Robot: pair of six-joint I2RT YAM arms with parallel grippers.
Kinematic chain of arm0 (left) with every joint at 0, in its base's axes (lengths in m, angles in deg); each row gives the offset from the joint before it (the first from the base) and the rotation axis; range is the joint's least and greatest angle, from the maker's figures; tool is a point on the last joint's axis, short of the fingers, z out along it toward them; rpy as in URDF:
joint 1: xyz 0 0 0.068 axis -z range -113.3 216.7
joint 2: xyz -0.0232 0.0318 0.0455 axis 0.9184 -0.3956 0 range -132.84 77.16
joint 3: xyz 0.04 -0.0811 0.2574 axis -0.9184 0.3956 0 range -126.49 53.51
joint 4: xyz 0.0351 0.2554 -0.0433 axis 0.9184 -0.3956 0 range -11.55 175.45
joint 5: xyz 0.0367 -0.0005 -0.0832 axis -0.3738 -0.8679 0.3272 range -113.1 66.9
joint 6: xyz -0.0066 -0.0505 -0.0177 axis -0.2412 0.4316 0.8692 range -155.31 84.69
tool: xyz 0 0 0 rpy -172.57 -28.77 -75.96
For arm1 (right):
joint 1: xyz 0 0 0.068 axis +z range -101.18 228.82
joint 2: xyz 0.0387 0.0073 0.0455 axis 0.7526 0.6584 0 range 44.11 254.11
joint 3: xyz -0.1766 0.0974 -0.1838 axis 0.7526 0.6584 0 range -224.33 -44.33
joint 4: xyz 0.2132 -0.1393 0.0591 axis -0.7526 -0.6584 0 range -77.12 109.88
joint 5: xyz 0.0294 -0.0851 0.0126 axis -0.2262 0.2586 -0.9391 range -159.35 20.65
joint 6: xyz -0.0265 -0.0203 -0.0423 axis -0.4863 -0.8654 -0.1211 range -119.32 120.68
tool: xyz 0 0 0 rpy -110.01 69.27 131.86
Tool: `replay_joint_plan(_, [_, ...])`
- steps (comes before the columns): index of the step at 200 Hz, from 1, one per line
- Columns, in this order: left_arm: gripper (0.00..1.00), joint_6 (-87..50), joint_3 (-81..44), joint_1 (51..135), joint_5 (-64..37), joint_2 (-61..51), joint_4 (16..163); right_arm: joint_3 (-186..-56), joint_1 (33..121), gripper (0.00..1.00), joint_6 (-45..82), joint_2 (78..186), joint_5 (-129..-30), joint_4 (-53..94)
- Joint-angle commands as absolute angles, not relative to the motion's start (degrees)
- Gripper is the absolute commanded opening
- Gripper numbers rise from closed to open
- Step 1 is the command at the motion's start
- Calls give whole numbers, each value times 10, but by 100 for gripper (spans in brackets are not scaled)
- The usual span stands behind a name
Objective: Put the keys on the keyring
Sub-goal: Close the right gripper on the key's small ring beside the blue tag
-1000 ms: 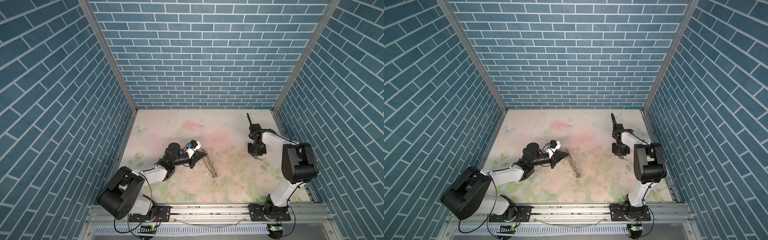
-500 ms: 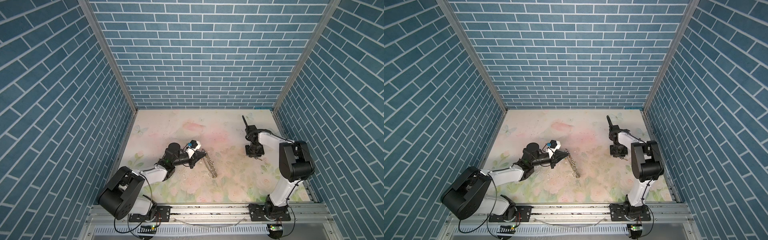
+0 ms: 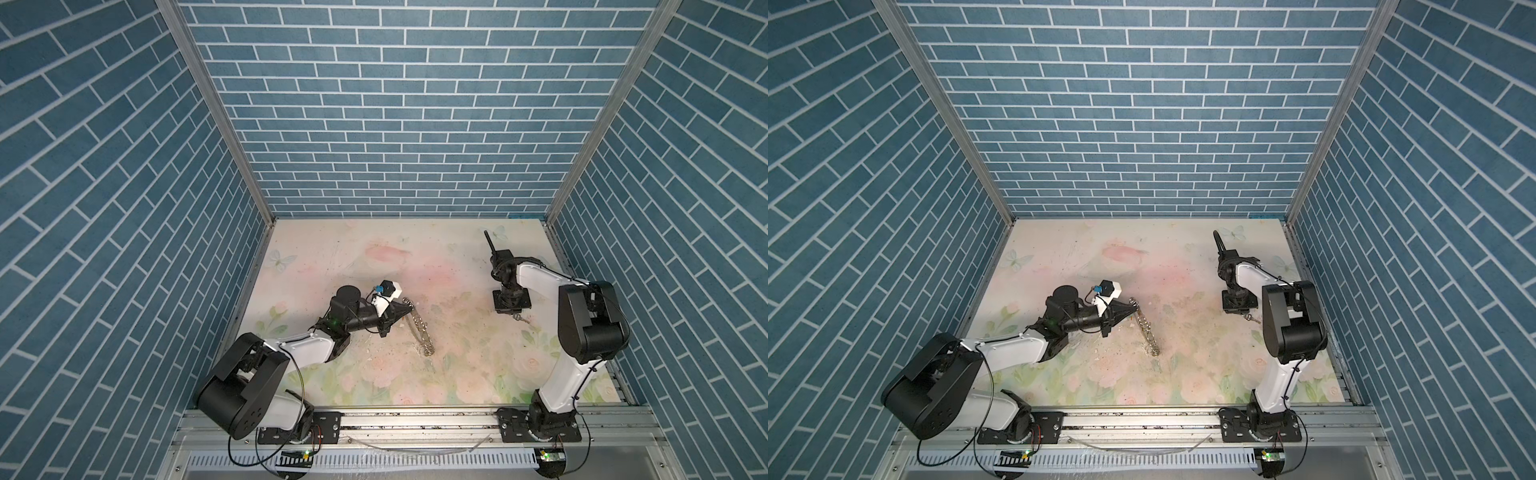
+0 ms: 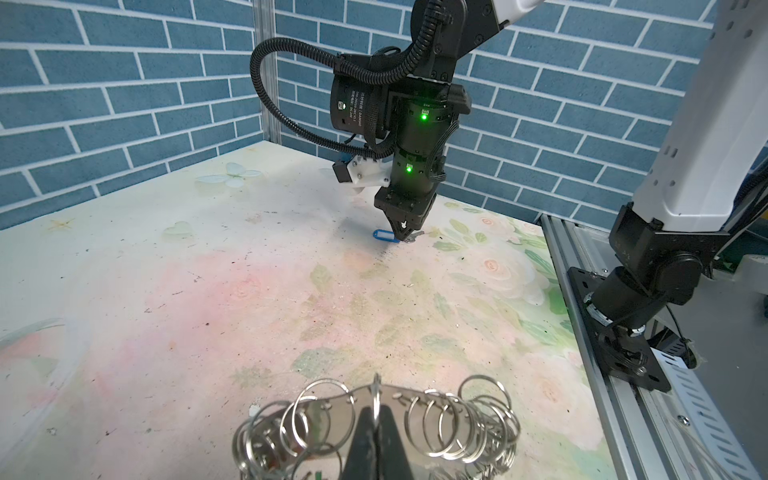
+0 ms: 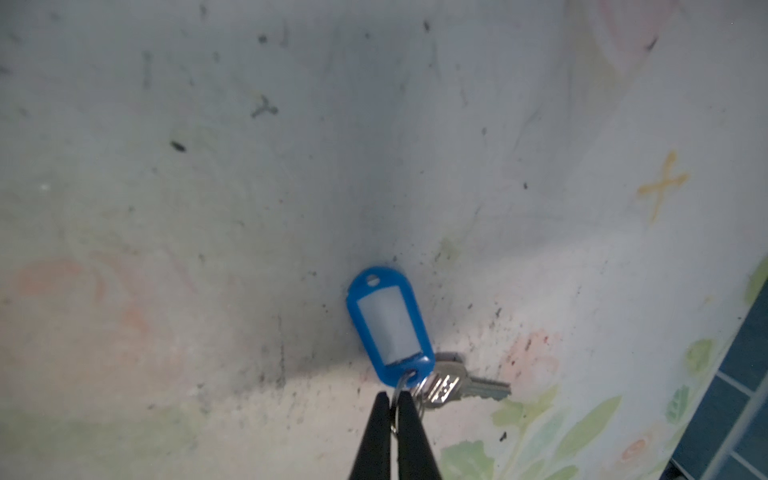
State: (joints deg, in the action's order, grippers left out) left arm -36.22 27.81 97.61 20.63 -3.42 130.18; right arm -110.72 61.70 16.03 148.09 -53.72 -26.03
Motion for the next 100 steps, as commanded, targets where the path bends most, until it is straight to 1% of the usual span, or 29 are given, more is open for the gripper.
replay_joint_plan(1, [0, -368, 275, 974, 212, -31, 1283, -1128, 622, 6, 158, 1479, -509, -288])
replay_joint_plan(32, [0, -368, 275, 973, 212, -33, 1283, -1124, 623, 6, 162, 1473, -507, -287])
replay_joint_plan(40, [0, -368, 275, 974, 212, -33, 1283, -1124, 623, 9, 163, 1473, -505, -287])
replay_joint_plan(53, [0, -367, 274, 974, 213, -33, 1284, -1124, 623, 16, 164, 1477, -497, -290])
replay_joint_plan(65, [0, -367, 274, 974, 213, -33, 1284, -1127, 623, 19, 164, 1486, -490, -293])
replay_joint_plan(100, [0, -369, 274, 974, 213, -34, 1283, -1135, 623, 19, 167, 1501, -478, -298])
